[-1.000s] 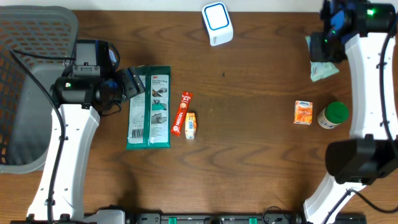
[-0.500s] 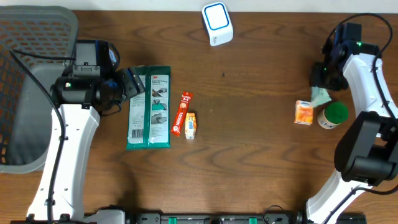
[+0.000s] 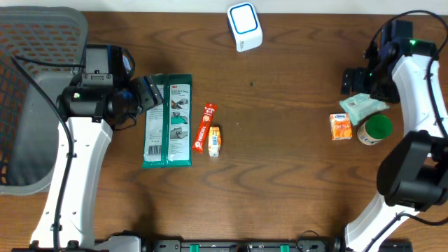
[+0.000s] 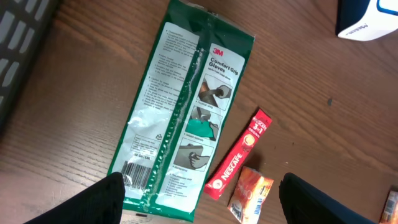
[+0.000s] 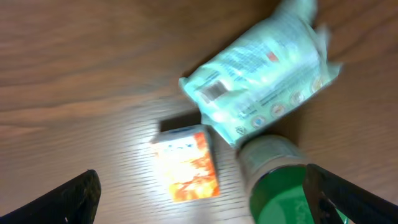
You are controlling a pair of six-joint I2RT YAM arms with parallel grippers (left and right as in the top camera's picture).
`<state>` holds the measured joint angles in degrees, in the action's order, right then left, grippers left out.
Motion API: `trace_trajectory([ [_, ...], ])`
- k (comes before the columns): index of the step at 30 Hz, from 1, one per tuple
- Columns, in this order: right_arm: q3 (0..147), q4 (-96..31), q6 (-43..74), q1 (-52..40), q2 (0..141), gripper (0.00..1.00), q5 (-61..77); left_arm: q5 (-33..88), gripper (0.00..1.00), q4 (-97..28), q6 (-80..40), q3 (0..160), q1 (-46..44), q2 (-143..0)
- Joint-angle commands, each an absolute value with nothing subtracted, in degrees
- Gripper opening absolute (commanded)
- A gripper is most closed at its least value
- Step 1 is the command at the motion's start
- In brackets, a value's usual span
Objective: Scan the item barcode
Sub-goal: 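Move the wipes pack to the far right and release it near the jar, then move the right gripper to the small orange box and grasp it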
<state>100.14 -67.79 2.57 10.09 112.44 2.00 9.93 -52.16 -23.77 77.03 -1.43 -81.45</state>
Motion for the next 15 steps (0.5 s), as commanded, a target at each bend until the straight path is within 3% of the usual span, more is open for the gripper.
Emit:
trace_trajectory([
  [1,102.56,-69.08,2.48,10.17,110.13,0.99,15.62,9.58,0.80,-52.25,-23.40,77.52,-1.26,-81.25],
  [6,102.17,-72.34,2.50,8.93,110.15,0.99,26.39,9.58,0.80,-52.27,-23.40,77.52,-1.26,-81.25],
  [15,101.16,-75.18,2.50,-1.74,110.15,0.95,27.29,9.58,0.80,-52.14,-23.42,77.52,-1.26,-81.25],
])
